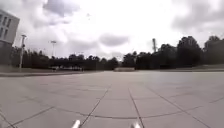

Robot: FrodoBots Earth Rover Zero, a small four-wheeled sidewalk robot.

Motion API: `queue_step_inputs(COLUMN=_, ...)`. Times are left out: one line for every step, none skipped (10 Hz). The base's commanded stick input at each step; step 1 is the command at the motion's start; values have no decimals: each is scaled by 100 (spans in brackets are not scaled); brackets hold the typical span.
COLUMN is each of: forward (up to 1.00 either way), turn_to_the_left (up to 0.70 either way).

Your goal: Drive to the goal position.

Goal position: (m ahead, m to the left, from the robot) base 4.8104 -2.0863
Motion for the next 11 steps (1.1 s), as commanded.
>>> queue_step_inputs(forward=70, turn_to_the_left=0)
queue_step_inputs(forward=70, turn_to_the_left=0)
queue_step_inputs(forward=70, turn_to_the_left=0)
queue_step_inputs(forward=70, turn_to_the_left=0)
queue_step_inputs(forward=70, turn_to_the_left=0)
queue_step_inputs(forward=70, turn_to_the_left=0)
queue_step_inputs(forward=70, turn_to_the_left=0)
queue_step_inputs(forward=70, turn_to_the_left=0)
queue_step_inputs(forward=70, turn_to_the_left=0)
queue_step_inputs(forward=70, turn_to_the_left=0)
queue_step_inputs(forward=70, turn_to_the_left=0)
